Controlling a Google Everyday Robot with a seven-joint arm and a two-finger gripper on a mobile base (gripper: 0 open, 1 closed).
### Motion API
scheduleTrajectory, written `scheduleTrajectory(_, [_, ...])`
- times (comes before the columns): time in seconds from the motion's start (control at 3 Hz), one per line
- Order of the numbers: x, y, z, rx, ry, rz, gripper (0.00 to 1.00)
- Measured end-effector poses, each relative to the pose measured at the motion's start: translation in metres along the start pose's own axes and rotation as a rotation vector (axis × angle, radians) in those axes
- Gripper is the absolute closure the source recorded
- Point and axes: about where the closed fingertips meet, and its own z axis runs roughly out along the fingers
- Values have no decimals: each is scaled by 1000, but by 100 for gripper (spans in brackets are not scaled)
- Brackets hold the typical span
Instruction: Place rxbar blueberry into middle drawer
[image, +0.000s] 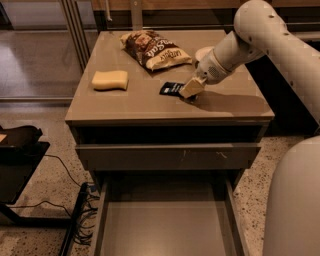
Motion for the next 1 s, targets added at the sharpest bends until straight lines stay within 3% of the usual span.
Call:
scheduleTrajectory(0.33, [13,23,-24,2,-29,-12,100])
scheduleTrajectory(1.0, [67,97,-76,32,-122,9,100])
